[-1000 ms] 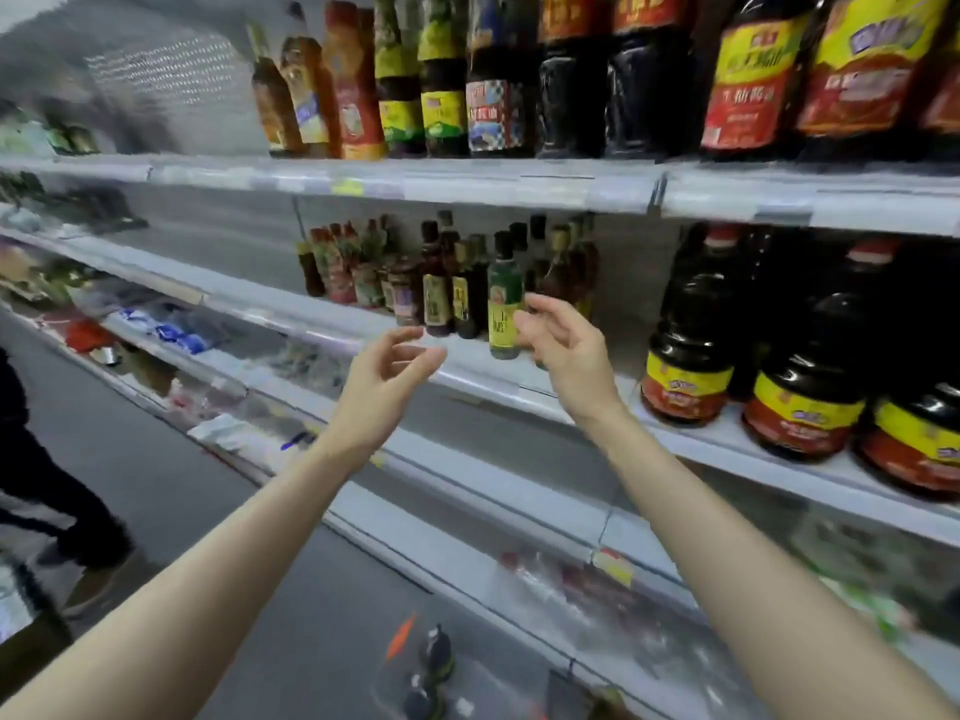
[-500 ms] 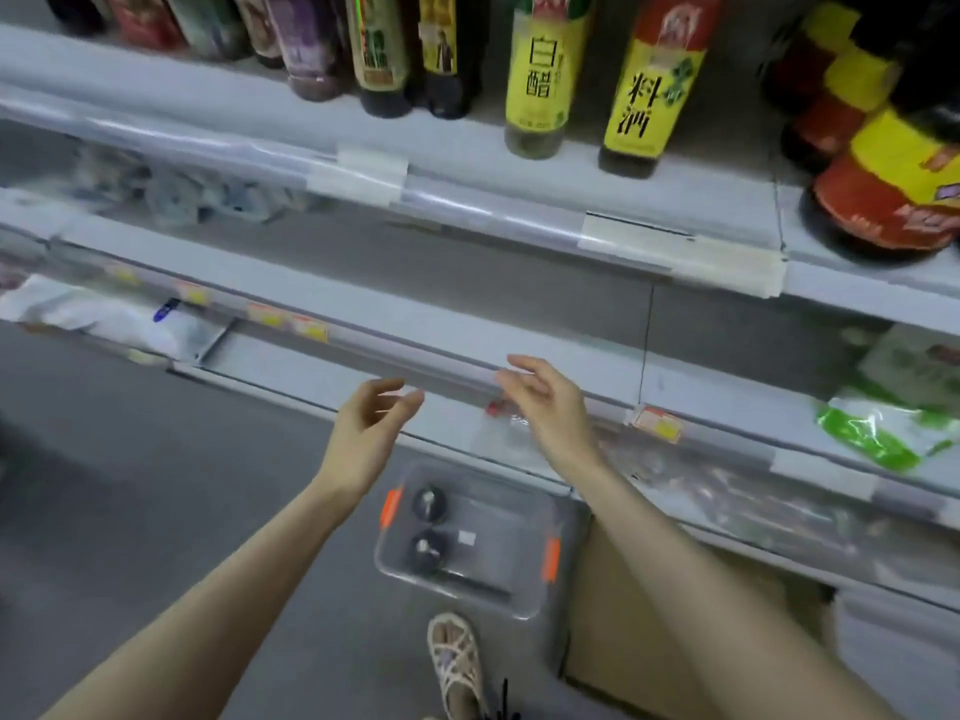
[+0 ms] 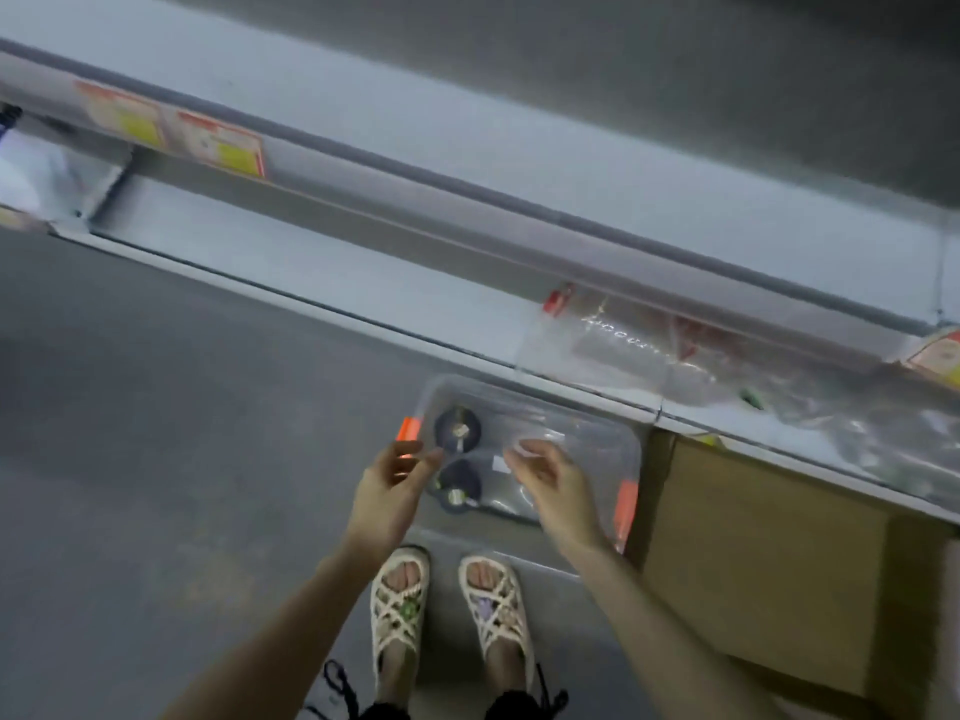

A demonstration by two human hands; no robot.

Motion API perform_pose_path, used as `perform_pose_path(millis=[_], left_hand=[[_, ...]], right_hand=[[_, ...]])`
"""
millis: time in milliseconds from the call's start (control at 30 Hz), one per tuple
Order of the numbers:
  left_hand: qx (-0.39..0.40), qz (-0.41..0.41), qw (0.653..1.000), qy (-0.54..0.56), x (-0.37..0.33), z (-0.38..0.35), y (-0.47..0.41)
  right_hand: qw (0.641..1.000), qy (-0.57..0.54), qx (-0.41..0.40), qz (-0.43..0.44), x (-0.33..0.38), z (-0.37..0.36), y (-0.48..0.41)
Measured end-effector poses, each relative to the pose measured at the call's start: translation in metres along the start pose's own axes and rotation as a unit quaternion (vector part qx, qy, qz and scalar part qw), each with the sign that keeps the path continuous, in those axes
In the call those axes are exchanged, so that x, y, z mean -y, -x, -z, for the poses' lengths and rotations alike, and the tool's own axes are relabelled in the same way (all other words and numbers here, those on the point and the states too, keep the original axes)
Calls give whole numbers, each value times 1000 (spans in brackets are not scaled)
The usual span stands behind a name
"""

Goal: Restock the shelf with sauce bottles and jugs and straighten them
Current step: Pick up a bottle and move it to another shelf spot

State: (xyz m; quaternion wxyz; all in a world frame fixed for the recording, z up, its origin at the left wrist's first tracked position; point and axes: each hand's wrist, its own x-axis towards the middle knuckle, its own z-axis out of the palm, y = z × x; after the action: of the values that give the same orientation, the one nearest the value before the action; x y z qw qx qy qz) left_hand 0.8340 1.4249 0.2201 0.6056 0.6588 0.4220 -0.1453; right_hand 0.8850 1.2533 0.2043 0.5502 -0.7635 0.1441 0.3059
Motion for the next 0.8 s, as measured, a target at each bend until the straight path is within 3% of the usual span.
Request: perform_pose_path(millis=[367,800], left_hand=[[39,26,997,-62,135,-2,-140],[43,30,997,-62,184,-11,-186]], right_hand=[[996,-30,-47,-64,-137,-105,-107],[992,-45,-45,-112,-194,-158,-164]])
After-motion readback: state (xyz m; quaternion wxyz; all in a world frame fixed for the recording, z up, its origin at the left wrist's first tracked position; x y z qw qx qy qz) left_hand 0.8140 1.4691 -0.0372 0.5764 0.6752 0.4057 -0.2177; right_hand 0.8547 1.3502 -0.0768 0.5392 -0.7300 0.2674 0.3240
